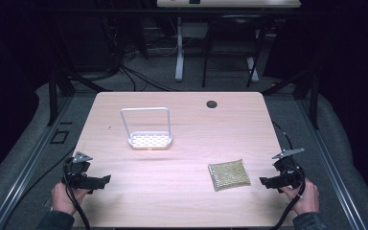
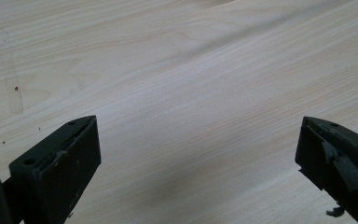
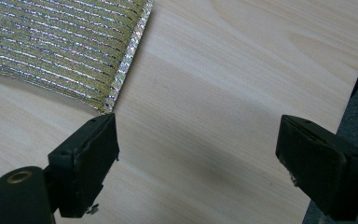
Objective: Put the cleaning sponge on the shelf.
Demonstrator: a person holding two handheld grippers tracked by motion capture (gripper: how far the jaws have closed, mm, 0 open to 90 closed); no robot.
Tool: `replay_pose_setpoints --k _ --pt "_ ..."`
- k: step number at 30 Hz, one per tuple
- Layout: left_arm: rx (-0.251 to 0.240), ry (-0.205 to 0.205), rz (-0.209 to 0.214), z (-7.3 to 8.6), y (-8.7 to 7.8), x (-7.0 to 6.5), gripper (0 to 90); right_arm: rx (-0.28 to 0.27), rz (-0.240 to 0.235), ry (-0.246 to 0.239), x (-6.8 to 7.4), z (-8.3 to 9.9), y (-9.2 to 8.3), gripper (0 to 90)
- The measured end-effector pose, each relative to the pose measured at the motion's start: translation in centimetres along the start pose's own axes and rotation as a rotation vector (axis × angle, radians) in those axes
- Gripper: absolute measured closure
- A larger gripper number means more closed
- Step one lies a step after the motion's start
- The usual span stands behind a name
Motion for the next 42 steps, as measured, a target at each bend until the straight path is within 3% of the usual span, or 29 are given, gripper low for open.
replay_pose_setpoints --k 4,7,14,22,35,42 --pt "-0.003 0.005 0.018 -0.2 0.0 -0.4 0.0 -0.001 -0.003 0.003 0.0 0.0 0.0 12.7" --pt "-0.009 0.032 0.034 -0.4 0.1 -0.9 0.0 -0.006 -0.002 0.001 0.0 -0.1 0.0 12.9" --pt "-0.004 0.068 0.100 -1.0 0.5 -2.4 0.0 -0.002 -0.003 0.002 0.1 -0.1 0.0 13.0" --pt "-0.012 0.143 0.181 -2.3 1.7 -5.1 0.0 -0.008 -0.005 0.001 0.0 -0.2 -0.1 13.1" --pt "-0.014 0.211 0.248 -3.7 2.8 -7.7 0.0 -0.011 -0.008 0.006 0.0 -0.1 0.1 13.0" --pt "-0.016 0.269 0.300 -5.4 3.6 -10.3 0.0 -0.003 -0.011 0.007 0.1 -0.2 -0.1 13.1"
Point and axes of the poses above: each handheld gripper's, and its own axes: y roughly forward along the jaws, z roughly out of its underside, x roughly to its left, the point moved 2 cm from there along y, roughly forward along the jaws, and after that the axes turned 8 degrees about -x, right-handed, at the moved point
